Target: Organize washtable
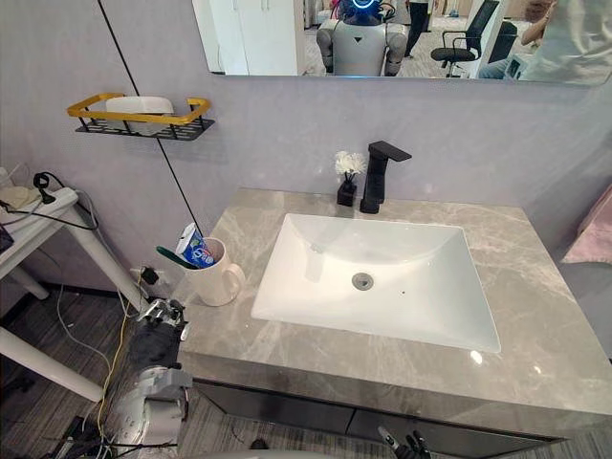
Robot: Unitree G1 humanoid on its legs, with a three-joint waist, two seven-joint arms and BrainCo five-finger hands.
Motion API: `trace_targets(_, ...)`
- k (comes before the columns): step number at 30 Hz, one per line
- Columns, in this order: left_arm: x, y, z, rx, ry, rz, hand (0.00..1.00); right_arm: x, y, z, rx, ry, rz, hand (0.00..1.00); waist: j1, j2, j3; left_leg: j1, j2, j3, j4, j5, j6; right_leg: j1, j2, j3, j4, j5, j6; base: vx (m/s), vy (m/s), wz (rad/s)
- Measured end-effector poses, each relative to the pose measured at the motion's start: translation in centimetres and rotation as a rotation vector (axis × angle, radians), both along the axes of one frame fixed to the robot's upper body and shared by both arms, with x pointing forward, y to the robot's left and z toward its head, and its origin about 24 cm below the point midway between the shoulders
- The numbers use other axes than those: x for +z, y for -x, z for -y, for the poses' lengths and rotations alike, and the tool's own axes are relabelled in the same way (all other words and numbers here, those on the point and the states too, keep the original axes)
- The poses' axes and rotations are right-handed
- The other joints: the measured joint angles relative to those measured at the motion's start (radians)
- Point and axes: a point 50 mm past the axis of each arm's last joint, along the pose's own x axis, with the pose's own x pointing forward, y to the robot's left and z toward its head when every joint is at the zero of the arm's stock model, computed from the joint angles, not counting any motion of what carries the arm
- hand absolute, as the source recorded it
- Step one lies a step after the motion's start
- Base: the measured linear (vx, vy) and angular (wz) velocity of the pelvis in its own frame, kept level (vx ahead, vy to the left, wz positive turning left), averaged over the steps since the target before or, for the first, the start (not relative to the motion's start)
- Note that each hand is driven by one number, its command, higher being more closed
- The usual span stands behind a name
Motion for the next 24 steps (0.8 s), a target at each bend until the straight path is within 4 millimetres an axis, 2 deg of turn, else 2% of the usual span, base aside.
trace_targets(5,-0.2,-0.2,0.7,-0.035,0.011,-0.010,1.00,0.0,0.2,-0.1,0.001,0.001,-0.009,0.00,0.001,-0.001,0.001,0.004,0.001,0.018,0.000,-0.001,0.001,-0.006,-0.001,0.017,0.000,0.000,0.000,0.00,-0.005,-0.09)
trace_targets(14,-0.4,-2.0,3.0,-0.168,-0.013,-0.001,1.00,0.0,0.2,-0.2,0.007,0.002,-0.011,0.00,0.001,-0.001,0.002,0.001,0.008,0.041,0.000,-0.006,-0.006,-0.025,0.002,0.046,-0.003,0.001,-0.001,0.00,-0.004,-0.07)
trace_targets(19,-1.0,-3.3,3.5,-0.213,-0.031,-0.017,1.00,-0.1,0.1,-0.5,0.020,-0.003,-0.011,0.00,-0.004,-0.016,0.010,0.006,0.008,0.044,0.000,-0.005,-0.007,-0.020,0.003,0.048,-0.007,0.000,-0.002,0.01,-0.004,-0.03)
trace_targets(24,-1.2,-3.7,3.2,-0.226,-0.070,-0.027,1.00,-0.1,-0.1,-0.7,0.032,-0.005,-0.008,0.00,-0.003,-0.018,0.013,0.020,0.008,0.045,0.000,-0.007,-0.011,-0.002,0.004,0.049,-0.018,-0.002,-0.005,0.02,-0.010,0.00)
